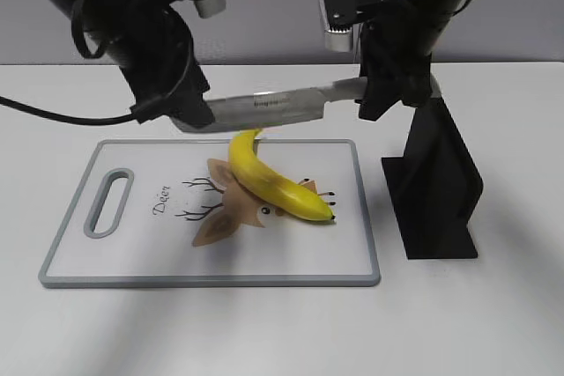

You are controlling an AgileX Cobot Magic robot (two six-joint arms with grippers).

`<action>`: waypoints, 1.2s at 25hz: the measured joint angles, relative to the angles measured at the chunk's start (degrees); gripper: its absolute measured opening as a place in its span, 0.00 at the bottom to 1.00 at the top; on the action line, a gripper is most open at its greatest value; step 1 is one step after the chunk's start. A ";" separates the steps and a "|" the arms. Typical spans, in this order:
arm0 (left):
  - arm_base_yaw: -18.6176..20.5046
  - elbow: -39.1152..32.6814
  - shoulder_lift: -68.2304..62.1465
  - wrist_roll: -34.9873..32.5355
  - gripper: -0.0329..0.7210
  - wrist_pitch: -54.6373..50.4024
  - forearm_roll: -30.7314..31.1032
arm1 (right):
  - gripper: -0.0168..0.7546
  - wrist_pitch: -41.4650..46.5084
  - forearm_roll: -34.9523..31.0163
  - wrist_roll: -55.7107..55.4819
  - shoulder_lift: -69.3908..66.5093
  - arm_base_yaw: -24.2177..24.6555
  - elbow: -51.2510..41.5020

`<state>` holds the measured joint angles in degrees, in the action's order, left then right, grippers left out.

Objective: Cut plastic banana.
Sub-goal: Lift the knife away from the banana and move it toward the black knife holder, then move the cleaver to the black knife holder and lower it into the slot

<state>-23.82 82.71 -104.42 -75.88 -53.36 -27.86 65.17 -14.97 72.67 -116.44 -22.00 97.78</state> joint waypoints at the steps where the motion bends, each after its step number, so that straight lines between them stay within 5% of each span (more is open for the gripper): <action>1: 0.00 0.00 0.60 0.48 0.77 0.64 -0.70 | 0.25 0.85 0.00 -0.08 0.17 0.00 0.12; 8: 0.00 0.00 6.50 6.06 0.80 8.23 -1.19 | 0.25 4.14 0.00 -4.43 3.61 0.00 1.19; 16: 2.36 0.00 12.49 24.95 0.80 10.31 7.41 | 0.25 4.38 -0.07 -25.69 8.77 0.00 1.73; 30: 12.95 0.00 19.07 57.17 0.80 -8.34 20.38 | 0.25 4.74 2.31 -53.17 16.39 0.04 1.73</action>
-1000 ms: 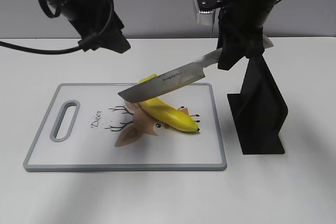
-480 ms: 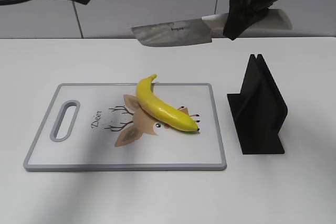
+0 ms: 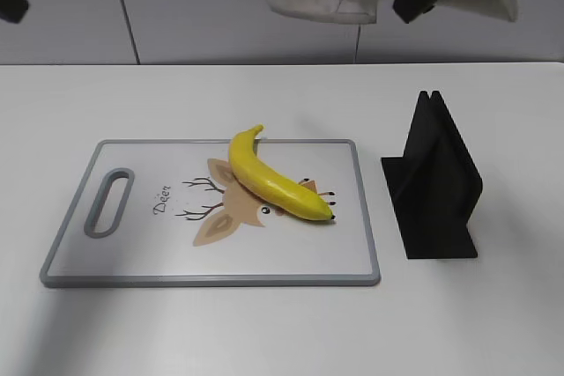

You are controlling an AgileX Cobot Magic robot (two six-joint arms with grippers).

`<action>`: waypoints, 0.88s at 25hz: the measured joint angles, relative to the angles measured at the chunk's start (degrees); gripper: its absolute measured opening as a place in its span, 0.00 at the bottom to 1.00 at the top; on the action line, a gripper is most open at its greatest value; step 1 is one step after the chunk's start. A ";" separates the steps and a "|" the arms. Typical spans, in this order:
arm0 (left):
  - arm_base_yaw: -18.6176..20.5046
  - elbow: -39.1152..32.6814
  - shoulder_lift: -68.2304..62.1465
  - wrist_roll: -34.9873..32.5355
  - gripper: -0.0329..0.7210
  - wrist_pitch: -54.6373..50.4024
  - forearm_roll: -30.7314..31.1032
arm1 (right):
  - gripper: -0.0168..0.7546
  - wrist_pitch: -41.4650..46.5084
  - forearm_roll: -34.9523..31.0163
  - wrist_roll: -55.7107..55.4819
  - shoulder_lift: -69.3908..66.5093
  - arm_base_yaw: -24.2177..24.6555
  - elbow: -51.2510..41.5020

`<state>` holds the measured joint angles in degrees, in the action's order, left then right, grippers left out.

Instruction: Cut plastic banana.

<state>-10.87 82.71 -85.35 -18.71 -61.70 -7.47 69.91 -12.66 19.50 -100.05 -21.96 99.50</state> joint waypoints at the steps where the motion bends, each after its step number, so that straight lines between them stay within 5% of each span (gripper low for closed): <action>1: 0.58 0.00 0.63 1.79 0.80 -1.75 1.64 | 0.25 0.06 0.33 -2.13 0.60 0.00 0.00; 7: 3.62 -2.66 7.16 5.34 0.80 -4.33 4.51 | 0.25 0.06 2.67 -13.24 5.74 0.00 -3.30; 22: 4.21 -29.68 36.55 9.34 0.80 1.11 4.65 | 0.25 -20.23 11.30 -31.70 26.78 0.00 -36.19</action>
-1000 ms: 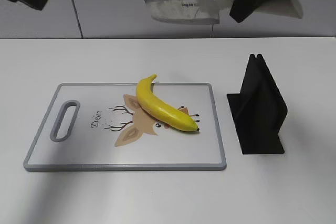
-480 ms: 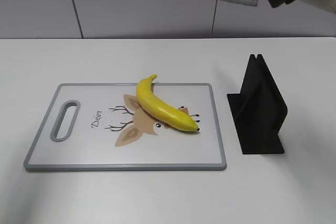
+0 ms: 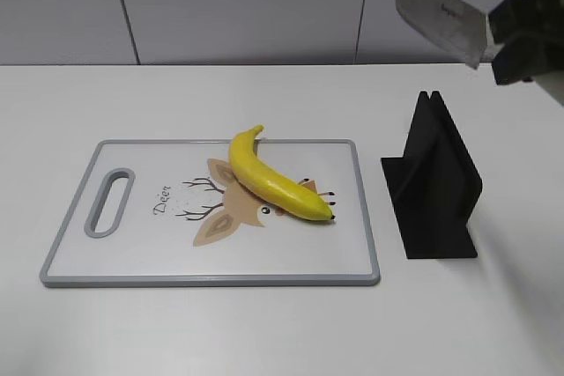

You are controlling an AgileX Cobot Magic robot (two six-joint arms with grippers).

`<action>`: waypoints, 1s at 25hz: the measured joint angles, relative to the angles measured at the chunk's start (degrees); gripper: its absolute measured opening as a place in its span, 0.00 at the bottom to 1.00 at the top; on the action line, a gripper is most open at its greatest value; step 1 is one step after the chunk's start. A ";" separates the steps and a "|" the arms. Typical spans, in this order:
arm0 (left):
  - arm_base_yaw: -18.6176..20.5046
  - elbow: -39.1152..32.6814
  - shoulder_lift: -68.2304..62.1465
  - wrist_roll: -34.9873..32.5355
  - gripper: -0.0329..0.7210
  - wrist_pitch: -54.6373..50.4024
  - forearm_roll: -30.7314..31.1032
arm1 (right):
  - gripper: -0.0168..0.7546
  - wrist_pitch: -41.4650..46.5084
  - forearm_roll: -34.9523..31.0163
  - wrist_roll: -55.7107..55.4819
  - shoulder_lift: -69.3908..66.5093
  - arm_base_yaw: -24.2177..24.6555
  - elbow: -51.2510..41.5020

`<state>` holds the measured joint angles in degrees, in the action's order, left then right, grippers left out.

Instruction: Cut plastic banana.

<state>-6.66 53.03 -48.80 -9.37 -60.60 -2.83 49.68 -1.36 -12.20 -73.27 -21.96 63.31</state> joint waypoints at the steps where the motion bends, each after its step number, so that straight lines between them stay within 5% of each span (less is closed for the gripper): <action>1: 0.00 -1.41 1.72 0.28 0.80 0.23 0.00 | 0.25 -1.11 0.00 -0.61 0.52 0.00 -1.65; 13: 0.00 -21.56 28.65 1.22 0.80 2.94 0.00 | 0.25 -10.25 7.01 -10.65 1.34 0.00 -12.93; 25: 0.02 -24.15 47.84 1.36 0.76 -2.34 -0.13 | 0.25 -12.12 7.14 -12.52 0.23 0.00 -14.23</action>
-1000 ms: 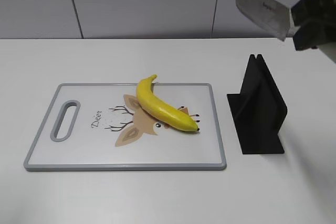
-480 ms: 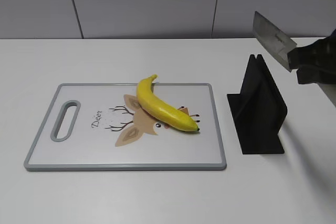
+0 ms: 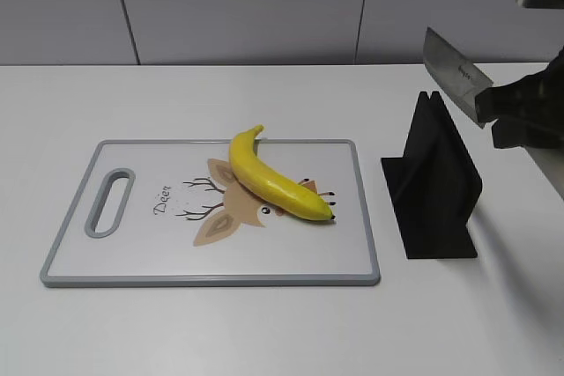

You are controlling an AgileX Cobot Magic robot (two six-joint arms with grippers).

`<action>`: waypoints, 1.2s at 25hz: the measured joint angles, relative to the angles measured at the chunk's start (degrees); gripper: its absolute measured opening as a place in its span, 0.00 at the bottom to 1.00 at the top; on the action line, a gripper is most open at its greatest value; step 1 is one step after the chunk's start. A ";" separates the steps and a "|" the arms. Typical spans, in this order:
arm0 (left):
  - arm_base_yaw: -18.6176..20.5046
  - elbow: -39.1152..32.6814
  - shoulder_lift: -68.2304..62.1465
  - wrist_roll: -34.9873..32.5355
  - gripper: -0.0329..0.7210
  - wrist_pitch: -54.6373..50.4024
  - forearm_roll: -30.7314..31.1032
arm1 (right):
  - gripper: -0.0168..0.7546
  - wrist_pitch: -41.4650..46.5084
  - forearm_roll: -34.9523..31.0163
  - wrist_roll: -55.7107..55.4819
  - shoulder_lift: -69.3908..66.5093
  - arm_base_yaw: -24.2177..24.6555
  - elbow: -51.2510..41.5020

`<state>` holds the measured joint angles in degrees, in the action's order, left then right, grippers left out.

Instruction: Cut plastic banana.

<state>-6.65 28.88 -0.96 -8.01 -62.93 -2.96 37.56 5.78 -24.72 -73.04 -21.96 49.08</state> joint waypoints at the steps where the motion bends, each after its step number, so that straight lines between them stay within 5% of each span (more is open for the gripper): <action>1: 0.05 -0.08 0.63 0.11 0.74 -0.05 0.00 | 0.25 -0.20 0.00 -0.22 -0.34 -0.05 0.00; 12: 0.11 -0.48 1.24 0.48 0.68 0.12 0.14 | 0.25 -1.31 11.24 -15.35 -1.99 -5.62 -0.19; 30: 0.11 -0.48 1.24 0.64 0.68 0.37 0.19 | 0.25 -7.12 11.29 -17.64 -3.88 -5.79 -5.05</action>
<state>-6.53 28.41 0.28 -7.37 -62.57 -2.77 30.45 17.07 -42.36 -76.92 -27.76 44.02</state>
